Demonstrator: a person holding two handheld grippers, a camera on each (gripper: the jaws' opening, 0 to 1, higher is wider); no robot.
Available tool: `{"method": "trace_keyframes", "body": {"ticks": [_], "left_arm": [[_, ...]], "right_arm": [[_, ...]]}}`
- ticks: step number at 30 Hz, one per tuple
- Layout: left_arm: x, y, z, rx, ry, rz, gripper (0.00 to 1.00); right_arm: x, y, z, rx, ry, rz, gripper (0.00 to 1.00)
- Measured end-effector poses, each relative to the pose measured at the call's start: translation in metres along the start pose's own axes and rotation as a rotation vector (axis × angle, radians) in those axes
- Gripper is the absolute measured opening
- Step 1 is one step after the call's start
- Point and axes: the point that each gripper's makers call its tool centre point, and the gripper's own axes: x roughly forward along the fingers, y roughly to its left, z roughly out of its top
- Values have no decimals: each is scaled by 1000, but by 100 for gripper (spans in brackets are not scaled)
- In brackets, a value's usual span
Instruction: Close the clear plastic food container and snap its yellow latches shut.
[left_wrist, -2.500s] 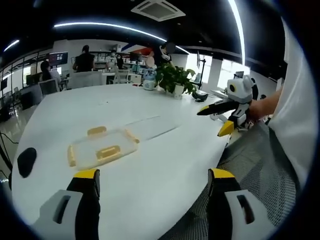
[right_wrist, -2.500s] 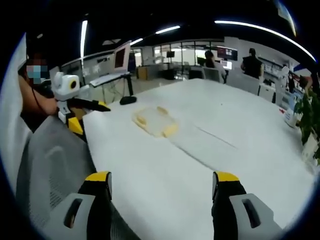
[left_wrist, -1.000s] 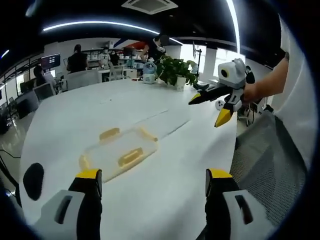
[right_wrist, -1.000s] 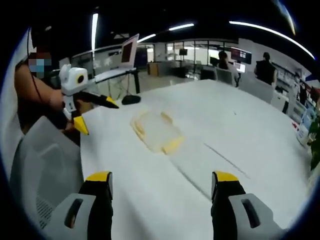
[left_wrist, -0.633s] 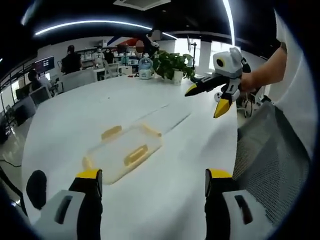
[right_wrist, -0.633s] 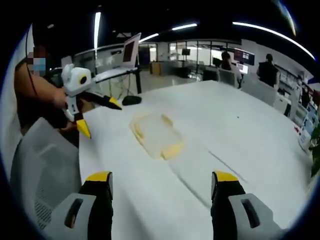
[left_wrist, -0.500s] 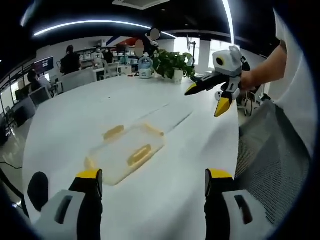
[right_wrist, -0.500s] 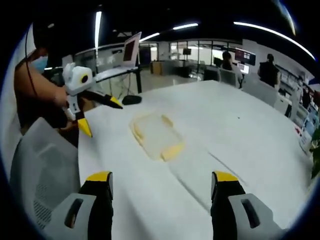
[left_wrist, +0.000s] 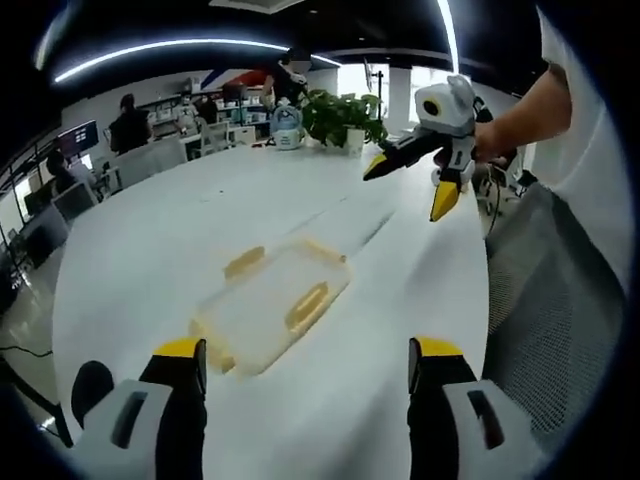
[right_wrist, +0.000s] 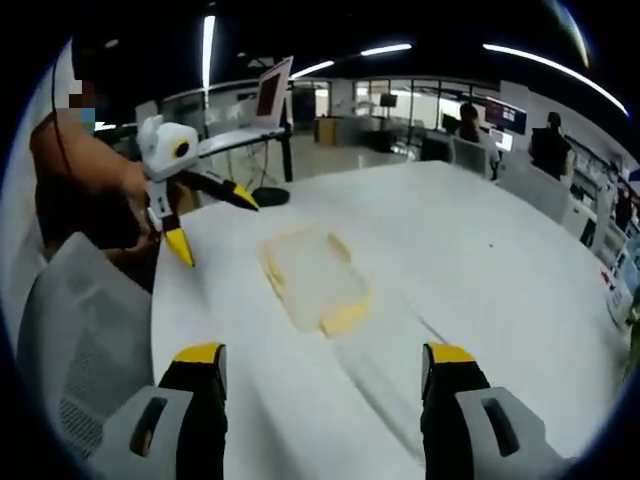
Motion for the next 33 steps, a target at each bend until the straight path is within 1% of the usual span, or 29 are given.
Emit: {"method": "trace_keyframes", "body": {"ticks": [3,10,16,20,24,26,28,33], "left_arm": [[1,4,-1,11,6,-3,83],[5,13,-6,30,31,-12,83],[5,20,-4,23,30,-16,82],[8,23,-7,41,47,-29,82],[10,27,-6,61,56,-43,81],[11,28,-7,88,73,-55,81],[12,31,-9,106,86,-54,80],[14,35,-9,108,89,-58,80]], "right_arm": [[3,-1,2,-8,-4,9,80],[9,-2,1,-28,15,29,79],[14,-5,6,-44,17,41,79],[19,-6,10,-67,24,53,79],[24,-8,15,-87,27,64,79],[27,-8,16,-104,35,71,79],[28,-8,18,-126,40,74,78],[33,-11,23,-142,46,81,77]]}}
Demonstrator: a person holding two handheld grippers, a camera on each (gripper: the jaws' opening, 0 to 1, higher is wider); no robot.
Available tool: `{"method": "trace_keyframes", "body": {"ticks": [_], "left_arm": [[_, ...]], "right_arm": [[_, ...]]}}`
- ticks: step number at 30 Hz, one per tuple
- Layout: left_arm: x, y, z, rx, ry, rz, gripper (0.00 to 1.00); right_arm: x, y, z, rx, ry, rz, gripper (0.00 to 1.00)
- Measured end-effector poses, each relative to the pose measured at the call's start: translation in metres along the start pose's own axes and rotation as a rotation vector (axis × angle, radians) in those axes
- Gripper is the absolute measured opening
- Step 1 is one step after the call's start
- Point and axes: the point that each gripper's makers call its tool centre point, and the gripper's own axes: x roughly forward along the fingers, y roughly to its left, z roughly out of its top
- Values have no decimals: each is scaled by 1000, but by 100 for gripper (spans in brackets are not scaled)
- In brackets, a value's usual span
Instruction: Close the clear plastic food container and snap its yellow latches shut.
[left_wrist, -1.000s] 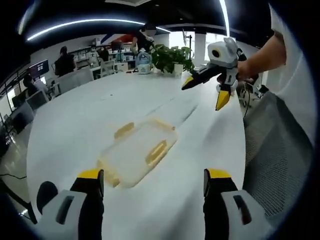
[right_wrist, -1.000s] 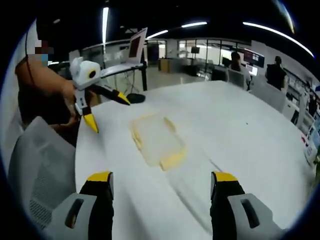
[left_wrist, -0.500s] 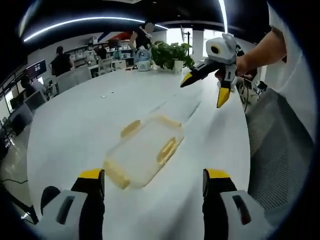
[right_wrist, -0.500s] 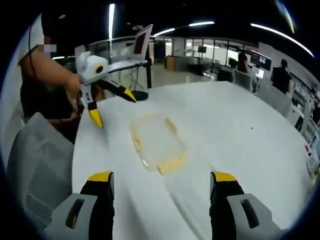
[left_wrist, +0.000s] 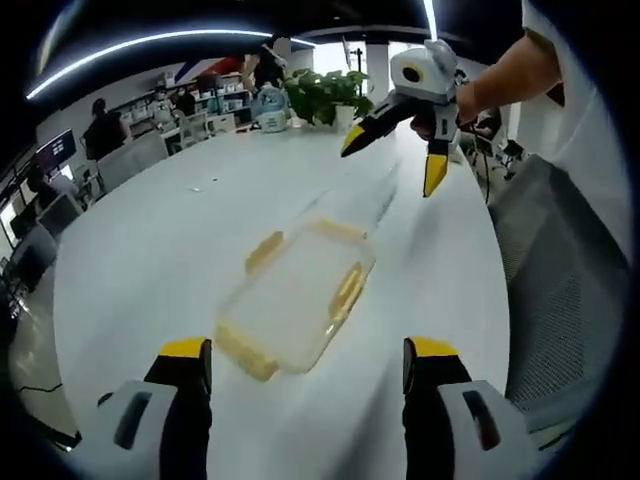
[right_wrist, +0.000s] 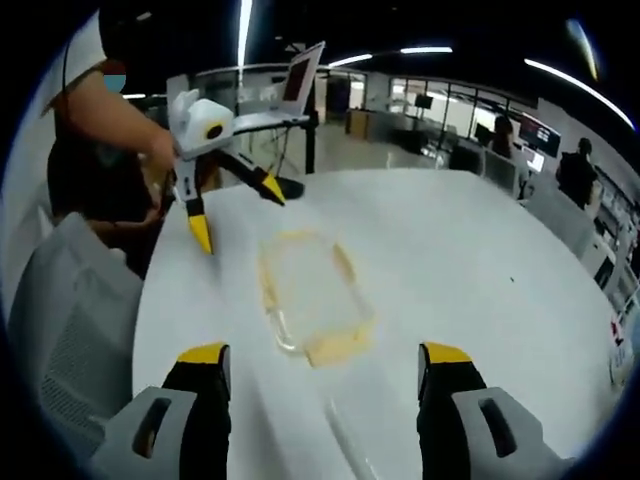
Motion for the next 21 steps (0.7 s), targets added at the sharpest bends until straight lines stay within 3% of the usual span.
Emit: {"method": "trace_keyframes", "body": {"ticks": [16,21], "left_arm": [[3,7,-5,46,32,-35,79],[6,9,-5,109,60,-53,79]], "right_arm": [[15,3,-3,-93,85,62,77],[18,2,-2,-129,105,79,77]]}}
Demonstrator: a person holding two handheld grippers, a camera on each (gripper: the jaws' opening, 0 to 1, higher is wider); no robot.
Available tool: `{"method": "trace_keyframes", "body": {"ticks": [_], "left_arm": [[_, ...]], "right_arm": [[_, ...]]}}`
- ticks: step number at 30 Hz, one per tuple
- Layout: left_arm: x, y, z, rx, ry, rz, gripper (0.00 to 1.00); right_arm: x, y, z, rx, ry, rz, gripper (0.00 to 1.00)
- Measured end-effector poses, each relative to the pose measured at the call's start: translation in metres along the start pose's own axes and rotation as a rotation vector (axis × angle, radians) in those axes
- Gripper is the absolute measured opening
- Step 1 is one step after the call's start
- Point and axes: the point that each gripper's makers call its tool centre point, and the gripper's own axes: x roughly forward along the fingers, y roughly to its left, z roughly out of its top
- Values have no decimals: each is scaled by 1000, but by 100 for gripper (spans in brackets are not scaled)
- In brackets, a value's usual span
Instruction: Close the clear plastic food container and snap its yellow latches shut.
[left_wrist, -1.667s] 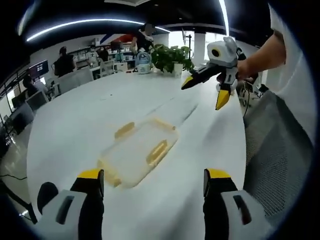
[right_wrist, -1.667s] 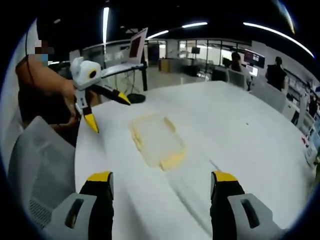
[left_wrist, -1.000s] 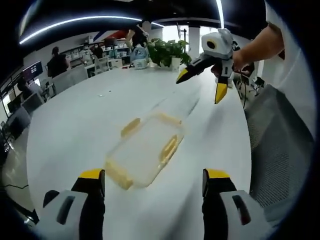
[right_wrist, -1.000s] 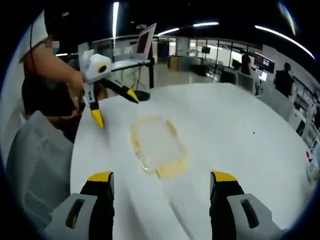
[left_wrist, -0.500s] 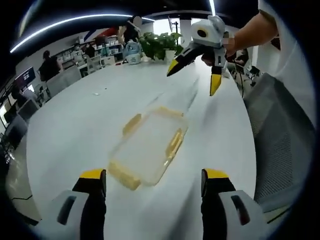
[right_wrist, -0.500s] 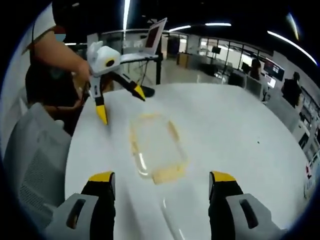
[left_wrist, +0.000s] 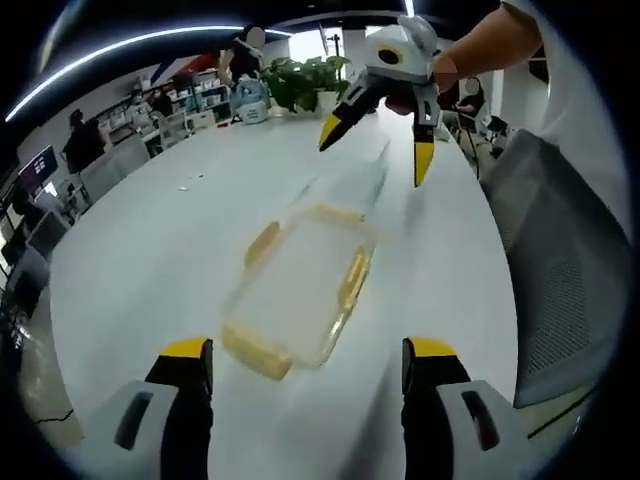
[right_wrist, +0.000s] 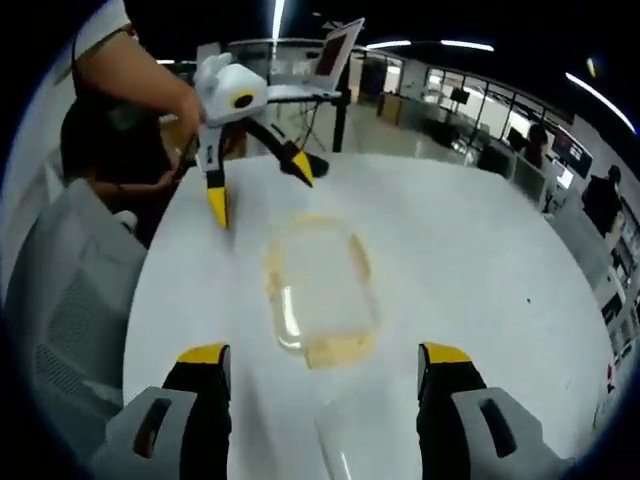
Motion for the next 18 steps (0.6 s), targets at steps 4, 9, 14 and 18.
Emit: {"method": "trace_keyframes", "body": {"ticks": [4,9,14,18], "left_arm": [[2,4,0,28,11,-6,78],[4,9,-1,67,32,-23,78],[4,16,-2,108,55,-24,78],[6,21,-6,131,77,-32,76]], "right_arm": [[2,-2,3,-26,16,12,77],[8,-2,1,-55,59,31,77],[15,4,2,-71,74,73,77],[21,5,2,-89,92,86,76]]}}
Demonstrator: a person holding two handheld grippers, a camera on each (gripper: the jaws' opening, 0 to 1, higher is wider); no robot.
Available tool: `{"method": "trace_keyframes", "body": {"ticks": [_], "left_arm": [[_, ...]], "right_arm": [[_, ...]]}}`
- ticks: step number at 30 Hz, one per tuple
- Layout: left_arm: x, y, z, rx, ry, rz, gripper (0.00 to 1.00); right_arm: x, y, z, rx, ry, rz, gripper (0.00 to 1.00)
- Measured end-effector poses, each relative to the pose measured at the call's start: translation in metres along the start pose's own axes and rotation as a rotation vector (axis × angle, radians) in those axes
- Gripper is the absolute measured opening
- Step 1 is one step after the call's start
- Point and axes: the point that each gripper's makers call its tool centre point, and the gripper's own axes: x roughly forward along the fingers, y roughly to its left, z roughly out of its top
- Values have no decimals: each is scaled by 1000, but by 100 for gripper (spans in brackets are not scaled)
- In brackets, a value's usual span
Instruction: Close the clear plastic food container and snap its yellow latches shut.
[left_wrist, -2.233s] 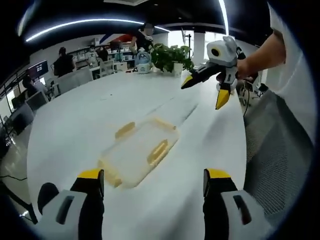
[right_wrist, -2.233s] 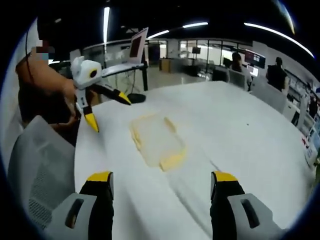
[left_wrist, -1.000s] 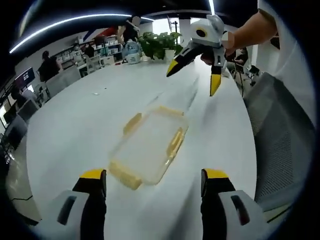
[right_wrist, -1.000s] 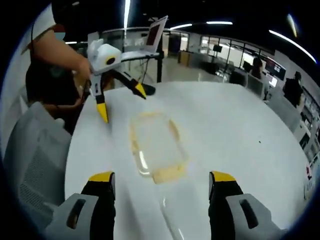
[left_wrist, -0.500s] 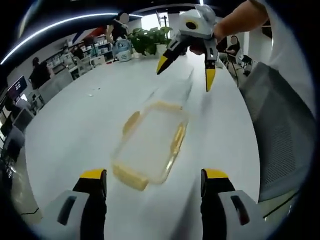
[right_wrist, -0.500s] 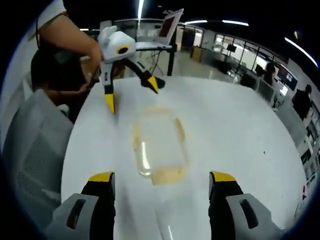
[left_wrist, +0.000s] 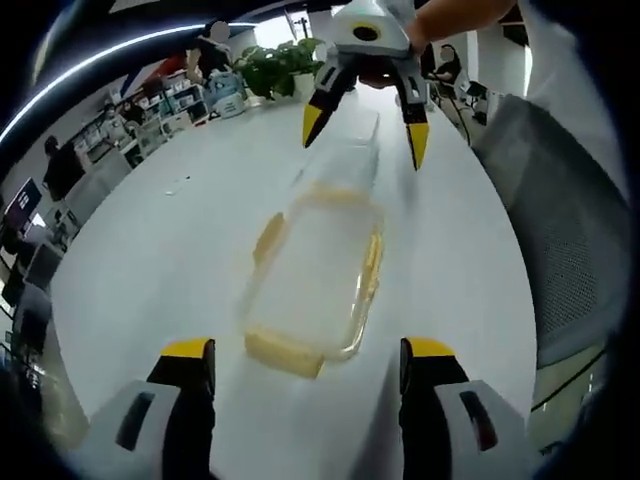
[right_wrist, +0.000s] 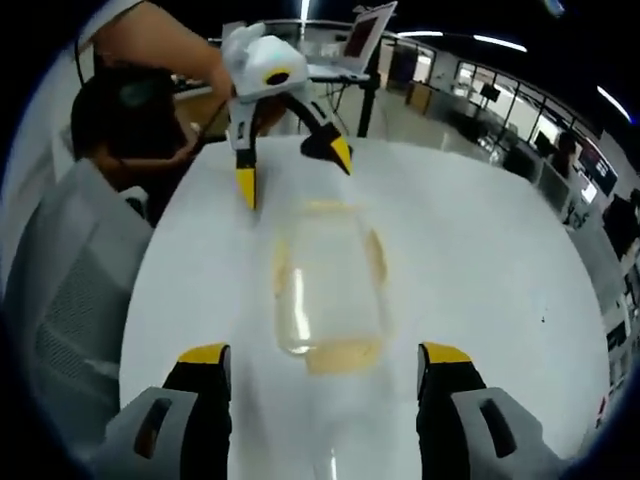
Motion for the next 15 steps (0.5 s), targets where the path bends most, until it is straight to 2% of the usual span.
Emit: {"method": "trace_keyframes", "body": {"ticks": [4,8,15], "left_arm": [[3,0,-4,45,28,-21,76],[4,3,-7,49,44,-29,75],[4,5,-12,72,67,-65,73]], "right_arm": [[5,-2,1,-13,20,8,75],[11,-3,1,-15,33,28,76],[19,-4,-10,-19,83,49,74]]}}
